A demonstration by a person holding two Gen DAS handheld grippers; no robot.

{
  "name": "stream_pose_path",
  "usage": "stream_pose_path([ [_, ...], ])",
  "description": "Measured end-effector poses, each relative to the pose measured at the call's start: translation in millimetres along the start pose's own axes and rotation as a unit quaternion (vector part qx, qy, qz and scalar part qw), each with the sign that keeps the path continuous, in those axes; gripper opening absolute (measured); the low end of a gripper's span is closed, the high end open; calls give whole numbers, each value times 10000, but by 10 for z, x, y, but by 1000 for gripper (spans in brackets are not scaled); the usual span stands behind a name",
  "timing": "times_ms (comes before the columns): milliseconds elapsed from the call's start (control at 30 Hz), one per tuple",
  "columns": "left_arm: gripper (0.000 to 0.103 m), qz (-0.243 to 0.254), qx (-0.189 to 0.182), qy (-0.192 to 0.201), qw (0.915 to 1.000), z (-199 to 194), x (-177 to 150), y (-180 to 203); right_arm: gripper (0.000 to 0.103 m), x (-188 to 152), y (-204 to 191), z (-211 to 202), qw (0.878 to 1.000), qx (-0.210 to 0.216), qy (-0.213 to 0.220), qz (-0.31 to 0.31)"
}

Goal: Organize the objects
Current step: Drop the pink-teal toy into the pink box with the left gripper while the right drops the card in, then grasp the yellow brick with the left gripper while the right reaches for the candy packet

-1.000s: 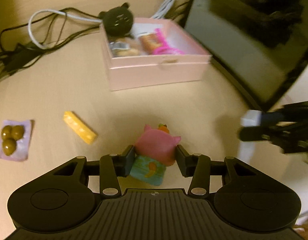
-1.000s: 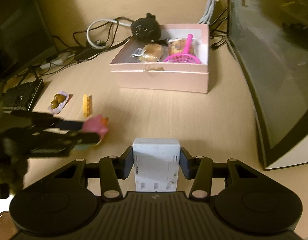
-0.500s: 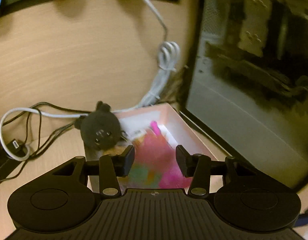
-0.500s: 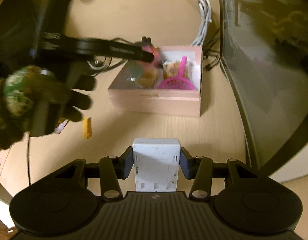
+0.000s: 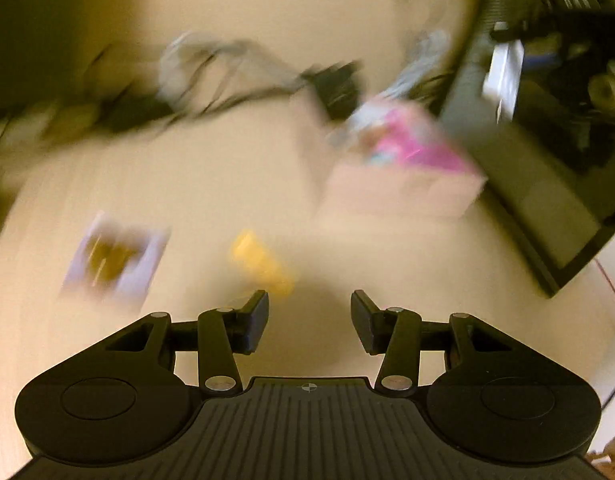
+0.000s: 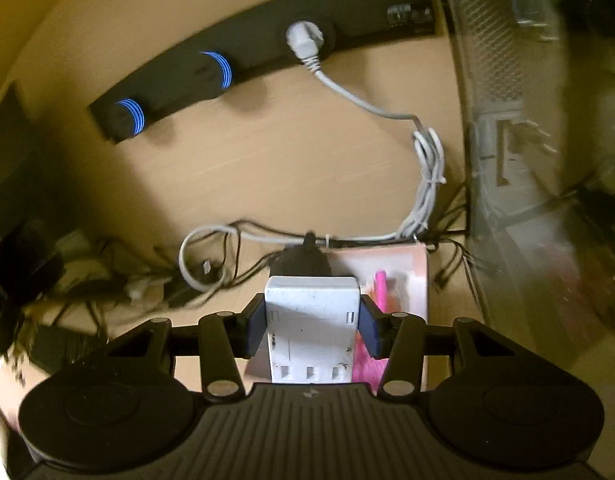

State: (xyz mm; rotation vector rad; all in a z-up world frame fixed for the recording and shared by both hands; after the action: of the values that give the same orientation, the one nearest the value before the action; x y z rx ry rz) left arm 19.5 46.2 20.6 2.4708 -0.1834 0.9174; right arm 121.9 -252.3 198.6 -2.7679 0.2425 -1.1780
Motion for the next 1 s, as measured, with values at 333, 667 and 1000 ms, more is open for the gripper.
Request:
stream_pose_path([
  [333, 50, -757, 535, 495, 9945, -558, -291, -490, 80, 104, -27, 418, 9981, -619, 45, 38],
  [667, 50, -445, 746, 562, 9946, -549, -159, -696, 90, -940, -279, 368, 9897, -788, -231, -1171],
  [1000, 50, -635, 359, 381, 9966, 154, 351, -257, 91, -1831, -627, 316, 9780, -598, -607, -1903],
])
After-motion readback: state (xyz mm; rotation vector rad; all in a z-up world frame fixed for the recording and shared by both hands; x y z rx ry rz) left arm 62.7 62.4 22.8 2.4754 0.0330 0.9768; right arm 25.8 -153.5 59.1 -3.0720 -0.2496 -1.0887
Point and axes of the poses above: each gripper's, at about its wrist camera, not at the fingertips, and z roughly the way its jaws point, y to its right, x to its top, the point moved 5 cm from there along z, roughly the way its jaws point, and after that the axes turned 13 degrees about -x, right-handed, at the moved point
